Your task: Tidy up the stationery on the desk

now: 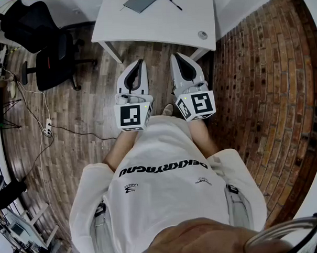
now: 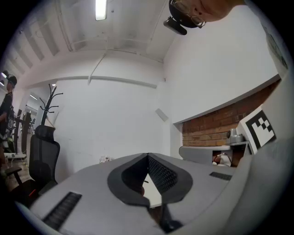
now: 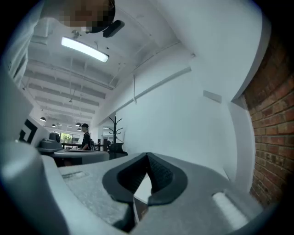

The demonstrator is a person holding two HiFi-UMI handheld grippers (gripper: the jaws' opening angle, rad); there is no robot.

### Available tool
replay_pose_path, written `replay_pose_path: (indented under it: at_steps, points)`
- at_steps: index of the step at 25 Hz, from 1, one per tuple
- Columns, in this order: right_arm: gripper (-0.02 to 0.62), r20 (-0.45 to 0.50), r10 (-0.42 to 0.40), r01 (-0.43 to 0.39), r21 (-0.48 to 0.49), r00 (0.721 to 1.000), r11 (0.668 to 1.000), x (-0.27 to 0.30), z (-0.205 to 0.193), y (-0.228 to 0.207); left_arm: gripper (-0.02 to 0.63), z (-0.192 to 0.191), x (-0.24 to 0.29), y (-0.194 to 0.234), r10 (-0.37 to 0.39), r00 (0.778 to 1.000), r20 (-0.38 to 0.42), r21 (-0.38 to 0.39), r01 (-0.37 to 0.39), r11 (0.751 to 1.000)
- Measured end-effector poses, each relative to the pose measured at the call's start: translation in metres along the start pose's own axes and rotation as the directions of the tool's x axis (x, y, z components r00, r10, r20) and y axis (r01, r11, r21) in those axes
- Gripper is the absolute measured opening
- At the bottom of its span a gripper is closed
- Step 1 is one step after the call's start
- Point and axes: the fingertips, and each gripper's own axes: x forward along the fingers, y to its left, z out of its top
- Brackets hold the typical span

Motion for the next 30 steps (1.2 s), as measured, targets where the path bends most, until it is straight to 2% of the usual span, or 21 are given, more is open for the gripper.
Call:
replay_pose_path:
  at_steps: [9, 22, 30]
  points:
    - [0.0, 0.011, 0.027, -0.028, 0.064, 1.0, 0.998, 0.014, -0.006, -0.03, -0.002, -0.013, 0.029, -0.007, 0.013, 1.0, -0.008, 0.011, -0.013, 1.0]
    - [0.0, -0.003, 0.054, -0.054, 0.053, 0.999, 0.997, 0.022, -0.02, -0.098, -0.002, -0.041, 0.079, -0.042, 0.061, 0.997, -0.042, 0.033, -0.06, 0.998]
    - [0.001, -0.037, 0.055, -0.053, 0.06, 0.998, 0.997, 0.076, -0.037, -0.112, -0.002, -0.054, 0.13, -0.011, 0.051, 0.997, -0.055, 0.005, -0.051, 0.999]
